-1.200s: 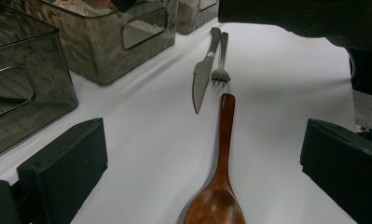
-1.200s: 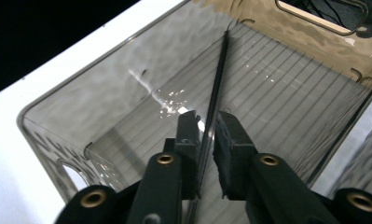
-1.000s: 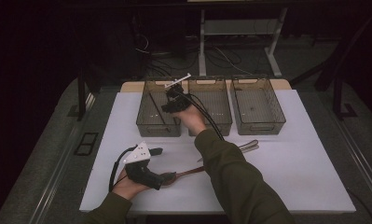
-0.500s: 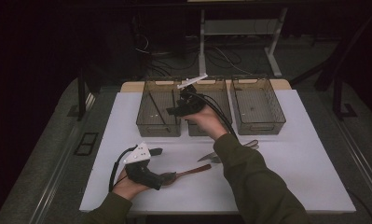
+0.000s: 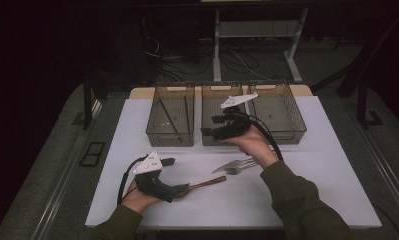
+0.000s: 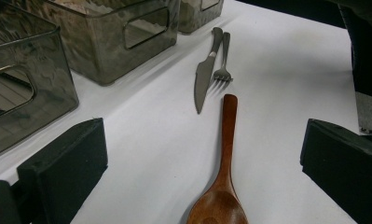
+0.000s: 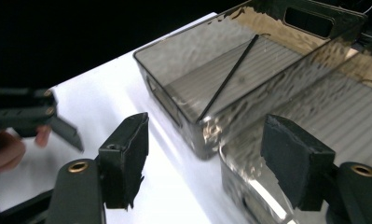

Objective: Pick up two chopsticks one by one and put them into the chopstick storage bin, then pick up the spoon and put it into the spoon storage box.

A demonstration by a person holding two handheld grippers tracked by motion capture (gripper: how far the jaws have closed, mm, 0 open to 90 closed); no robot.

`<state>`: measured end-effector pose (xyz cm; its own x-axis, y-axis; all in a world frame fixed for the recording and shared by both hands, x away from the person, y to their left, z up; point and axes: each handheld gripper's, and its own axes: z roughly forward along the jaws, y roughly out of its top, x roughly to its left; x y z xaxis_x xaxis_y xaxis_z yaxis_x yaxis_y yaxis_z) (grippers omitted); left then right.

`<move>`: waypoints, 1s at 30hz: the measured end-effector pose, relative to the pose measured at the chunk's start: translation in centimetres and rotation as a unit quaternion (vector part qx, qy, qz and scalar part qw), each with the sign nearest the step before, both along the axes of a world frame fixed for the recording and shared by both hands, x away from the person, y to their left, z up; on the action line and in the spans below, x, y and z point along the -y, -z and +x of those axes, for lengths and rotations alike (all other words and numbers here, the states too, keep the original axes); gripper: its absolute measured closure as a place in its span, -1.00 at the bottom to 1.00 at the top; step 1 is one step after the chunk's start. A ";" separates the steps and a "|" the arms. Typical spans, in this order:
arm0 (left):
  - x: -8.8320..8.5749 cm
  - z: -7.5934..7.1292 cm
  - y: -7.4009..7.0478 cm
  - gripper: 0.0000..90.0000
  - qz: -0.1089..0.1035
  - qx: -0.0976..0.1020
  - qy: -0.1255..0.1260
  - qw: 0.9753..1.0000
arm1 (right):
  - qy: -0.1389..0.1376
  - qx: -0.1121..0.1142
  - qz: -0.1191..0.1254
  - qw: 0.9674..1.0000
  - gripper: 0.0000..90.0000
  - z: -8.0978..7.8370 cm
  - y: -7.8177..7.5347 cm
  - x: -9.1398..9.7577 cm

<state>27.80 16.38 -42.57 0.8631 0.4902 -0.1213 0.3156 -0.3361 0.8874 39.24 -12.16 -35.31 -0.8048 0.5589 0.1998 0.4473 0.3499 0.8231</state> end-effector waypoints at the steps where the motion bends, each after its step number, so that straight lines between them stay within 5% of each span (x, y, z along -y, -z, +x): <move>1: 0.0 0.0 0.0 -1.00 0.002 0.002 0.000 1.000 | -0.003 0.000 0.003 1.000 -0.31 -0.3 0.1 0.5; 8: -0.1 -0.2 -0.1 -1.00 0.005 0.002 -0.003 1.000 | -0.010 -0.001 0.015 1.000 -0.38 -2.6 0.9 3.9; 16: -0.1 -0.1 0.0 -1.00 0.009 0.003 -0.004 1.000 | -0.001 0.017 0.001 1.000 -0.48 -5.4 2.2 6.9; 30: -0.2 -0.1 -0.1 -1.00 0.004 0.001 -0.009 1.000 | 0.058 0.004 0.022 0.998 -0.57 -9.4 4.9 13.2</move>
<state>27.70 16.62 -42.50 0.8545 0.5065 -0.1153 0.3191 -0.3366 0.8859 29.87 -25.32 -40.23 -0.7374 0.6387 0.2199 0.4759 0.2601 0.8402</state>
